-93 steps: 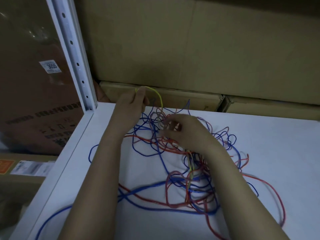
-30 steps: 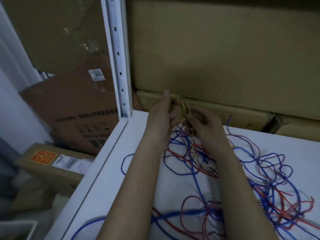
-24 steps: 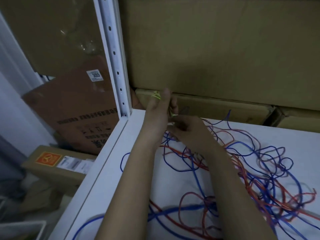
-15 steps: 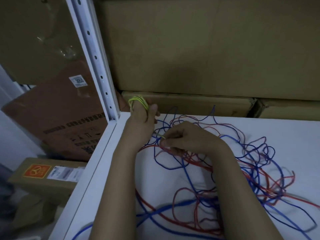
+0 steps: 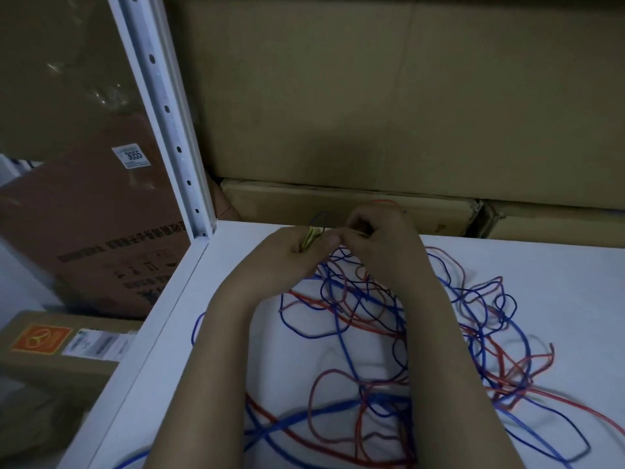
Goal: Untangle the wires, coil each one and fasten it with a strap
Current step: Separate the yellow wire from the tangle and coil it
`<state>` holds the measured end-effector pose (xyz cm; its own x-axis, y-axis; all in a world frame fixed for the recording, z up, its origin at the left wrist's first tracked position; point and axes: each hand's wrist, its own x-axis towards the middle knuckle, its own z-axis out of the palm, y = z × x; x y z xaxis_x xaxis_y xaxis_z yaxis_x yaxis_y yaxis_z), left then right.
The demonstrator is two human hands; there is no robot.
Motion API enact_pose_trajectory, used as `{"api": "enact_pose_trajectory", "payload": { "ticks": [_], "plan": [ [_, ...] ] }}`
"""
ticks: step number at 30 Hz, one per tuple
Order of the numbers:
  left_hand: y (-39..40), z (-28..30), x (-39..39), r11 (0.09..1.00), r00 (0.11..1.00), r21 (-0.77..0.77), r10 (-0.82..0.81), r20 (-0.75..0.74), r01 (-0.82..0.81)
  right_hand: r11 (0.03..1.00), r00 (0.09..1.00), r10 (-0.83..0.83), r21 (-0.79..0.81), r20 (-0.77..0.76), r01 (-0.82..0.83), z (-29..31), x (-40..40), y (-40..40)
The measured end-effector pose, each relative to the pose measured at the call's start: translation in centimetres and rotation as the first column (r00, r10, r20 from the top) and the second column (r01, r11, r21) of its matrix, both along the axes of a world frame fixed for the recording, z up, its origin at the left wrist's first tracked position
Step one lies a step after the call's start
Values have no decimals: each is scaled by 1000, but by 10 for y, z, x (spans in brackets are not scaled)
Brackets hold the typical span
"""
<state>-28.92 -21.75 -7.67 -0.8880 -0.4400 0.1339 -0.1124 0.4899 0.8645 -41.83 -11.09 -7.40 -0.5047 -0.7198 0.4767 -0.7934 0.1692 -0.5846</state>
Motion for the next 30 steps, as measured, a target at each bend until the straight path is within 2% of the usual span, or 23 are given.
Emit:
{"api": "enact_pose_trajectory", "payload": {
  "ticks": [4, 7, 11, 14, 18, 21, 25, 30],
  "plan": [
    [-4, -3, -2, 1000, 1000, 21, 14, 15, -14, 971, 952, 204, 75, 229, -226, 3, -1, 1],
    [-6, -6, -2, 996, 999, 87, 33, 11, -34, 951, 932, 221, 146, 287, -271, 5, -2, 4],
    [-5, -8, -1, 969, 999, 247, 25, -21, -19, 926, 908, 220, 216, 357, -309, 6, -3, 9],
    [-6, -7, -1, 948, 998, 316, 0, -65, 20, 956, 920, 156, 179, 360, -232, 5, -6, 10],
    [-7, -6, -2, 933, 996, 357, -14, -93, 46, 998, 972, 29, 41, 234, -39, 3, -12, 6],
    [-8, -3, -1, 914, 992, 394, -52, -116, 94, 999, 974, -29, 24, 223, 24, 1, -9, 2],
    [-9, -1, 3, 897, 989, 427, -66, -135, 118, 995, 969, -39, 103, 242, 14, -3, -6, -1],
    [-13, -3, 4, 909, 990, 411, -10, -141, 67, 966, 956, 30, 237, 291, -103, -6, -6, -5]
  ]
}}
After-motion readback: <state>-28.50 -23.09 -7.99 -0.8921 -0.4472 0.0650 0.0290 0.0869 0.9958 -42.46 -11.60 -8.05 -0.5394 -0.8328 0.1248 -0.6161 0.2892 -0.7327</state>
